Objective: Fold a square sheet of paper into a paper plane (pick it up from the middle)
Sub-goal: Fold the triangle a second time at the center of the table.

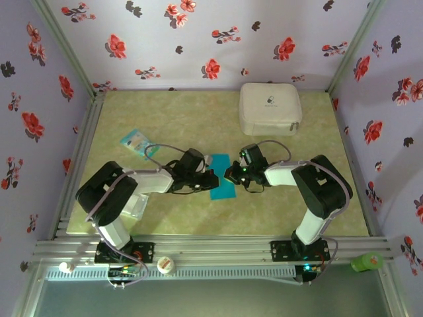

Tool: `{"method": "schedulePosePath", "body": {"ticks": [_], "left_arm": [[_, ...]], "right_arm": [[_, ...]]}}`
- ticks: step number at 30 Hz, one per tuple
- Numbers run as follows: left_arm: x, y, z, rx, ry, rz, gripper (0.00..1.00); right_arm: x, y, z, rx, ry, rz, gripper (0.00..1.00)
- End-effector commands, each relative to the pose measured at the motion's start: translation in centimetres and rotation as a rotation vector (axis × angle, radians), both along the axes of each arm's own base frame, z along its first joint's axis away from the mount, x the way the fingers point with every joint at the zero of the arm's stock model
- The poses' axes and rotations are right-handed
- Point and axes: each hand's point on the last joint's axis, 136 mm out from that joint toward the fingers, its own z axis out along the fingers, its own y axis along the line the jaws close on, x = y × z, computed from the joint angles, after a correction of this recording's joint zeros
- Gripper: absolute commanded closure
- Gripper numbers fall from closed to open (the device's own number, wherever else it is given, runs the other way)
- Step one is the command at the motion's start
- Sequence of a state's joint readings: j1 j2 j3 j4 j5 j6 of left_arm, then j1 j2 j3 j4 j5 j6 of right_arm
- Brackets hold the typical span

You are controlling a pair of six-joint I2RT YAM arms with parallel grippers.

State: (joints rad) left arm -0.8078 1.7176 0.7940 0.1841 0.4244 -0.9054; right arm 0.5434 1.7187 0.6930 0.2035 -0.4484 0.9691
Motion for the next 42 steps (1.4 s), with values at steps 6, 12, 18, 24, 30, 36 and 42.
{"method": "schedulePosePath", "body": {"ticks": [6, 12, 18, 24, 30, 36, 42], "left_arm": [[-0.7, 0.4, -3.0, 0.086, 0.014, -0.039, 1.00], [-2.3, 2.2, -5.5, 0.114, 0.068, -0.004, 1.00], [-3.5, 3.1, -6.7, 0.124, 0.093, 0.009, 1.00], [-3.3, 3.3, -6.8, 0.135, 0.079, 0.003, 1.00], [-3.1, 3.1, -6.6, 0.140, 0.072, -0.003, 1.00], [-3.2, 3.3, -6.7, 0.154, 0.070, -0.009, 1.00], [-3.2, 3.5, -6.8, 0.167, 0.071, -0.012, 1.00]], "right_arm": [[-2.2, -2.6, -3.1, -0.146, 0.099, -0.021, 1.00], [-2.2, -2.5, -2.7, -0.139, 0.087, -0.016, 1.00], [-1.2, -1.2, 0.2, -0.065, 0.001, 0.020, 0.99], [-1.4, 0.4, 3.4, 0.048, -0.067, 0.071, 1.00], [-2.9, 2.8, 2.4, 0.072, -0.024, 0.156, 1.00], [-3.0, 0.6, -1.2, -0.101, 0.035, 0.138, 1.00], [-1.5, -1.4, -1.2, -0.141, 0.025, 0.081, 1.00]]}}
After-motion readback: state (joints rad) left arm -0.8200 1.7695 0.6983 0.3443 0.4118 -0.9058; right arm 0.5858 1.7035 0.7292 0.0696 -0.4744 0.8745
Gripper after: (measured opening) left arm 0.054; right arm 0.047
